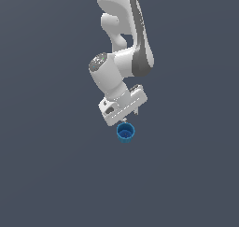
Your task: Pick up the object and move it to a goal position.
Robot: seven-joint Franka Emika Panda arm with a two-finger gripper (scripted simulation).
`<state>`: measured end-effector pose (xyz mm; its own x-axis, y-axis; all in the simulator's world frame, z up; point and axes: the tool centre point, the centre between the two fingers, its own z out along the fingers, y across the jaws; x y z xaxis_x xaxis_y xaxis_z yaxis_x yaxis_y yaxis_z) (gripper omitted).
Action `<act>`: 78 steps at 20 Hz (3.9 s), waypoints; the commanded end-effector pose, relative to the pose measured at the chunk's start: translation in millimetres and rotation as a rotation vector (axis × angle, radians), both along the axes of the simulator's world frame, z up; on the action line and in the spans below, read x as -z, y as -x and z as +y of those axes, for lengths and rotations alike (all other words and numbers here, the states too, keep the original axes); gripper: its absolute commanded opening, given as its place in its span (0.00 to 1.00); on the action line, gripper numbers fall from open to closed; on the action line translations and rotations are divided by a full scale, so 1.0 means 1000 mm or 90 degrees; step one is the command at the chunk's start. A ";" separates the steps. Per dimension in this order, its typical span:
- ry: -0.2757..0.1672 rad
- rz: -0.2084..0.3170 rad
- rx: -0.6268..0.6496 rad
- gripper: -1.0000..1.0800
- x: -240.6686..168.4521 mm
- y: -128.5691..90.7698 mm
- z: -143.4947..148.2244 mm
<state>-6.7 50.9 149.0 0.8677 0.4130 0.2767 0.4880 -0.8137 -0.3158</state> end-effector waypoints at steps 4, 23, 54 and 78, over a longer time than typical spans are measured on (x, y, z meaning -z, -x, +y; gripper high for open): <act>-0.025 -0.033 -0.032 0.62 0.004 0.001 0.003; -0.081 -0.163 -0.120 0.62 0.018 0.003 0.007; -0.056 -0.390 -0.215 0.62 0.045 0.010 -0.001; -0.021 -0.442 -0.237 0.62 0.054 0.017 -0.010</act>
